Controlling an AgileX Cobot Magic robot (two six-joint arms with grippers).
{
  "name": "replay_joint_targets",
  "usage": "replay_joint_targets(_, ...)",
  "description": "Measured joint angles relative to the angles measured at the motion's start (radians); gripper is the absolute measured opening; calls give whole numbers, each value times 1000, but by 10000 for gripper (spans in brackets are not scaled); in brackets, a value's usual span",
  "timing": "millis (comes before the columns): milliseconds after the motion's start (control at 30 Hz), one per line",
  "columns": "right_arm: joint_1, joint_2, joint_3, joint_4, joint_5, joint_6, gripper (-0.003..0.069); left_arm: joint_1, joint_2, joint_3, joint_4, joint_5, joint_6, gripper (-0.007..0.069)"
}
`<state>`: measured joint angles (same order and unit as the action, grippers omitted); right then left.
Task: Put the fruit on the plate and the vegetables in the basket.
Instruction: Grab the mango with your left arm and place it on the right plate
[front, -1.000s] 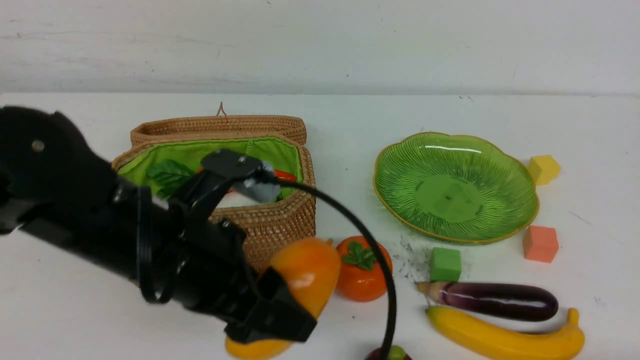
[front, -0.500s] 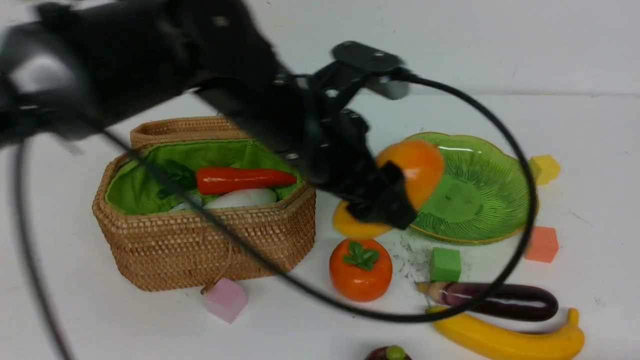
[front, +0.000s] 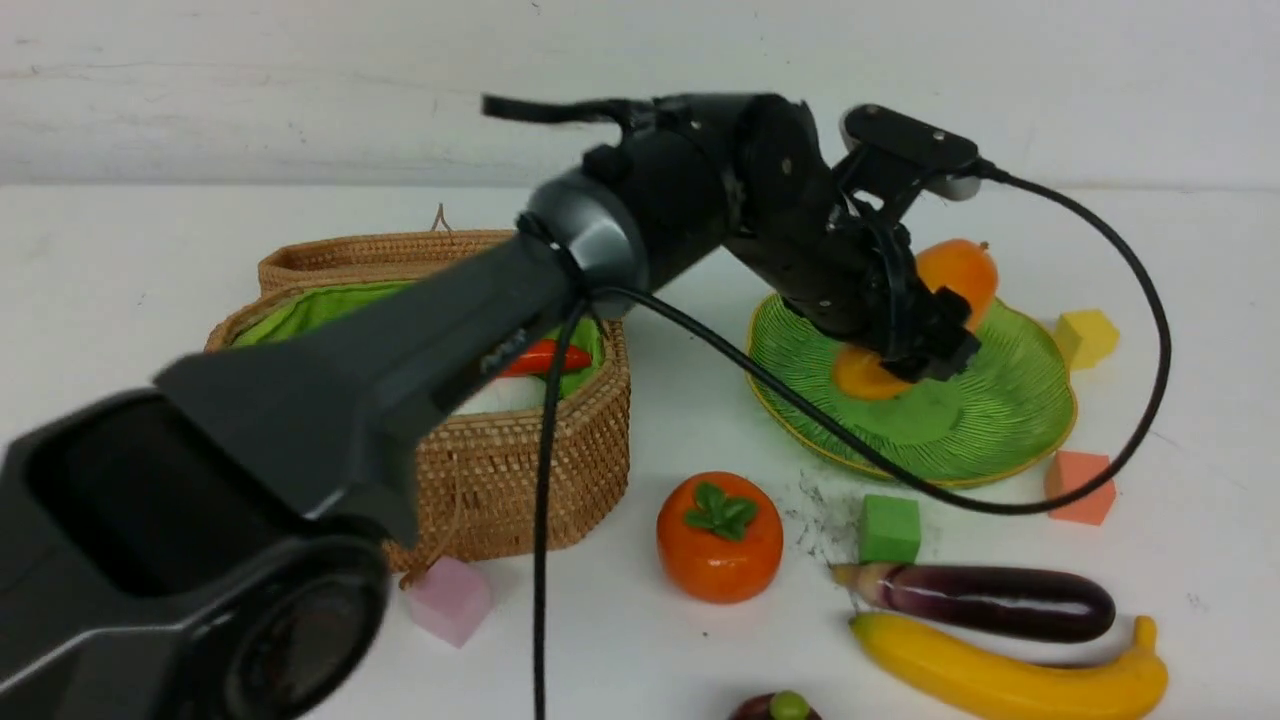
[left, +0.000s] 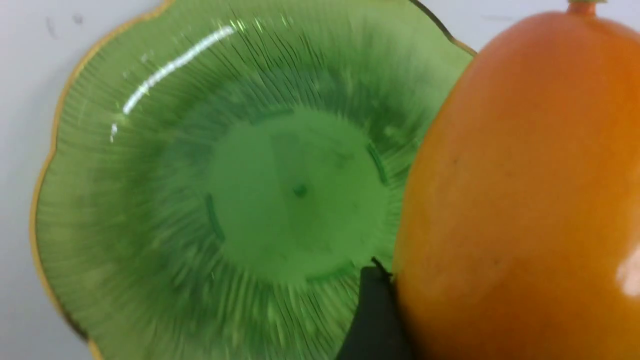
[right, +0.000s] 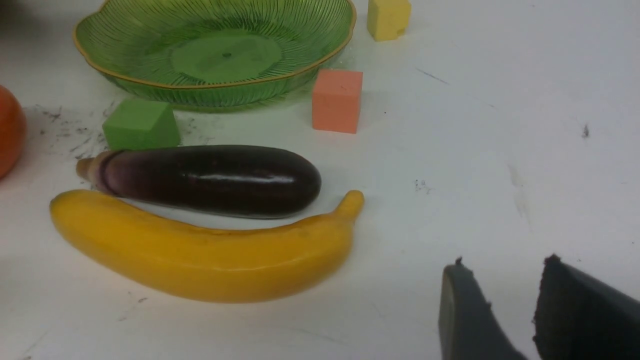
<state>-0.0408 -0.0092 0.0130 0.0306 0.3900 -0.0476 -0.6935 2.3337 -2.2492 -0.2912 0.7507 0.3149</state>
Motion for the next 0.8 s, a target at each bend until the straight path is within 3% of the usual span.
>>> replay_joint_targets(200, 0, 0, 0, 0, 0, 0, 242, 0, 57, -5, 12, -83, 0, 523)
replay_joint_targets(800, 0, 0, 0, 0, 0, 0, 242, 0, 95, -6, 49, -96, -22, 535)
